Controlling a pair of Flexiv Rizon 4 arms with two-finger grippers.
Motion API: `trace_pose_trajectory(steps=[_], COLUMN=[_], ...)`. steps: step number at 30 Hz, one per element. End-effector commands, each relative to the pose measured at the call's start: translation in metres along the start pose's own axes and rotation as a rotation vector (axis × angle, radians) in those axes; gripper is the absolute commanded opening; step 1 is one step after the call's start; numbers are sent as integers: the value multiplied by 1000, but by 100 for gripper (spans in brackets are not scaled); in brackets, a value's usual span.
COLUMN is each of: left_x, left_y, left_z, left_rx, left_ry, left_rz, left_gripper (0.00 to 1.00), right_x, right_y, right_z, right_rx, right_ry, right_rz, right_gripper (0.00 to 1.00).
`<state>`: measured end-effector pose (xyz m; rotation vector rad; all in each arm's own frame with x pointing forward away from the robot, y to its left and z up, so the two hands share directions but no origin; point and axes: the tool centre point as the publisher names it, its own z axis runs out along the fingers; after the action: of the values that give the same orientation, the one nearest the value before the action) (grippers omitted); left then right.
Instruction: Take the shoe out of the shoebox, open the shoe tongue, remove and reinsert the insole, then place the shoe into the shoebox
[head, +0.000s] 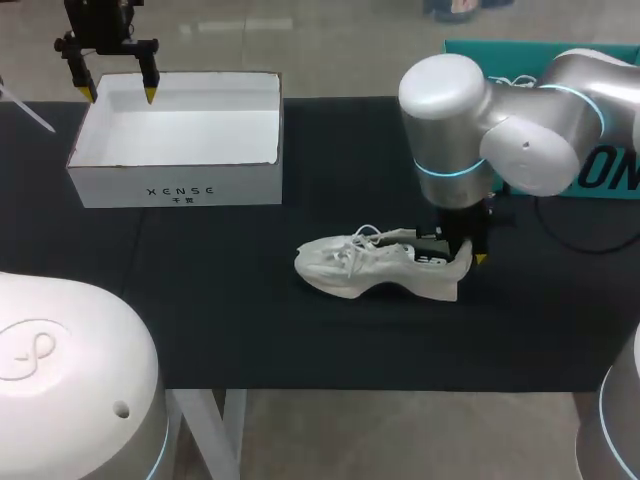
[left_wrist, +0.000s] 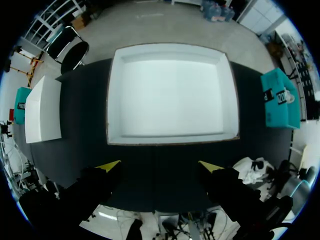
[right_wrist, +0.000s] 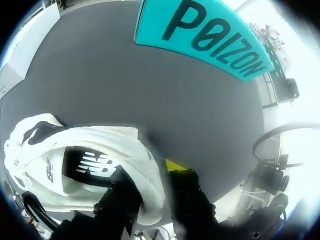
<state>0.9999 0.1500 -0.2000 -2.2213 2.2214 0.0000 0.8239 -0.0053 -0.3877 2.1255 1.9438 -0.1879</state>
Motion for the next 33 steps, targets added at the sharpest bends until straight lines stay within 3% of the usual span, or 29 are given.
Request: trace_pose_trajectory(steps=[1, 6, 9, 11, 33], left_x=[0, 0, 0, 0, 0], left_y=[0, 0, 0, 0, 0], left_z=[0, 0, 0, 0, 0], left_rx=[0, 0, 0, 0, 0], left_ry=[0, 0, 0, 0, 0], left_rz=[0, 0, 0, 0, 0], left_gripper=[100, 100, 100, 100, 100], right_x=[-15, -23, -27, -35, -35], right_y=[0, -4, -5, -9, -9], right_z=[-24, -59, -77, -85, -85], right_rx=[-14, -96, -112, -136, -136], right_ry=[63, 191, 336, 421, 421], right_rz=[-47, -297, -581, -894, -894], right_gripper=[100, 100, 100, 100, 100])
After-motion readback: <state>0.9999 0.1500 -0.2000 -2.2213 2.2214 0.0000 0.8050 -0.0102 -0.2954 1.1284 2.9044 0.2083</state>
